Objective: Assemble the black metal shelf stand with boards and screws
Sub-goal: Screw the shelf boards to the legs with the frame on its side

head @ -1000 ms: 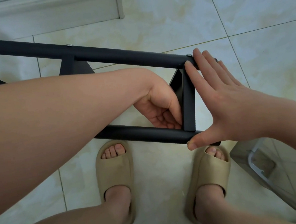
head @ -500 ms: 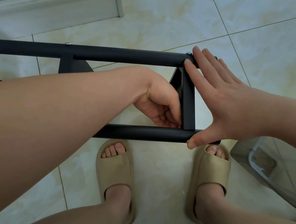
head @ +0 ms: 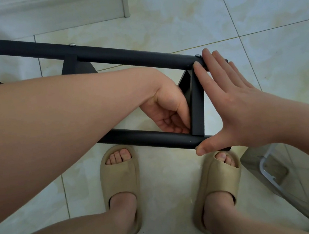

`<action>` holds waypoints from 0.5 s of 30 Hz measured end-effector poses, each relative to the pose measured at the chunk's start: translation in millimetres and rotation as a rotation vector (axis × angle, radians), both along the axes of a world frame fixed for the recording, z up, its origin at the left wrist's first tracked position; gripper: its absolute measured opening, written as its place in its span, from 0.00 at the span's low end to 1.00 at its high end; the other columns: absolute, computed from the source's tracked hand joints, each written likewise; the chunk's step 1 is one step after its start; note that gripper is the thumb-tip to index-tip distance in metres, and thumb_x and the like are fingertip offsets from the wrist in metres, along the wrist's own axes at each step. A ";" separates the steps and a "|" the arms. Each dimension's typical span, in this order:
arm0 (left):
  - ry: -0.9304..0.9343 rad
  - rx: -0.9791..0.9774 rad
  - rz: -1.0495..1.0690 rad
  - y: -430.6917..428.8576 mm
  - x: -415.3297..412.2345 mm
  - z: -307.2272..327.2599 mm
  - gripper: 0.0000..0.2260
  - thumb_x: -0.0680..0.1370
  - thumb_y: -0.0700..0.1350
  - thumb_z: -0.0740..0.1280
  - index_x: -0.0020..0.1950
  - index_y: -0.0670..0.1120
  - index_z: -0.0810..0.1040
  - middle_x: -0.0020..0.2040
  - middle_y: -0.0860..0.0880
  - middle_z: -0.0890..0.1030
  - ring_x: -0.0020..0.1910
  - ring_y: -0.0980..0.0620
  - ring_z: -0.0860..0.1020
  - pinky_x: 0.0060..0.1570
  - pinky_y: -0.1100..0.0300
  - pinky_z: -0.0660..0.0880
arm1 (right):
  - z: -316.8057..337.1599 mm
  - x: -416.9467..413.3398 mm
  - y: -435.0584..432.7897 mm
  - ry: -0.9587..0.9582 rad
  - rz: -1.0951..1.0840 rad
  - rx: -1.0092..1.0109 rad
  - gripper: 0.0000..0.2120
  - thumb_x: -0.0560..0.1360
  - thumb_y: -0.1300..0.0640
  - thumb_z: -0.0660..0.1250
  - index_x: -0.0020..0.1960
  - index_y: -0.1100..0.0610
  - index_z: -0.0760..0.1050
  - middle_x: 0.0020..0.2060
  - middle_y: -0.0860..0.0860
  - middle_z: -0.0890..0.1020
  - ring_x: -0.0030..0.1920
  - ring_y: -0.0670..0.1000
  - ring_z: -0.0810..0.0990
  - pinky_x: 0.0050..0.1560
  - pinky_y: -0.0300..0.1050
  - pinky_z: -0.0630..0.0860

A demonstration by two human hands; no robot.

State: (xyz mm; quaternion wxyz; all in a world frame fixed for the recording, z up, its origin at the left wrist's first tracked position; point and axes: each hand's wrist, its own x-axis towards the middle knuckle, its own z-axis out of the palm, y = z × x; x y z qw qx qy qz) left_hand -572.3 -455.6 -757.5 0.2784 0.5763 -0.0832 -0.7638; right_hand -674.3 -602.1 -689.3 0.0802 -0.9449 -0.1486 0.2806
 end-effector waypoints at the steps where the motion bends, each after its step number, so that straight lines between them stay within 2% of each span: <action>1: -0.002 0.009 0.006 -1.0 -0.2 -0.2 0.07 0.79 0.35 0.65 0.45 0.42 0.82 0.37 0.47 0.83 0.34 0.55 0.81 0.40 0.65 0.79 | -0.2 0.2 0.0 -0.001 0.000 0.000 0.73 0.53 0.14 0.54 0.78 0.54 0.24 0.76 0.52 0.23 0.75 0.51 0.22 0.74 0.44 0.27; 9: 0.009 -0.003 0.030 -3.0 -0.9 2.7 0.09 0.79 0.31 0.63 0.45 0.40 0.81 0.39 0.44 0.83 0.36 0.52 0.81 0.43 0.62 0.80 | 0.5 0.0 0.7 0.002 0.002 -0.005 0.73 0.52 0.14 0.54 0.78 0.54 0.24 0.76 0.52 0.23 0.75 0.51 0.22 0.75 0.45 0.28; 15: 0.031 -0.026 0.069 -0.3 -3.4 1.3 0.09 0.78 0.30 0.62 0.47 0.38 0.81 0.42 0.42 0.82 0.38 0.51 0.82 0.45 0.60 0.81 | 1.0 -0.1 0.9 0.003 -0.003 -0.003 0.73 0.53 0.14 0.56 0.78 0.54 0.24 0.75 0.52 0.23 0.75 0.51 0.21 0.71 0.42 0.25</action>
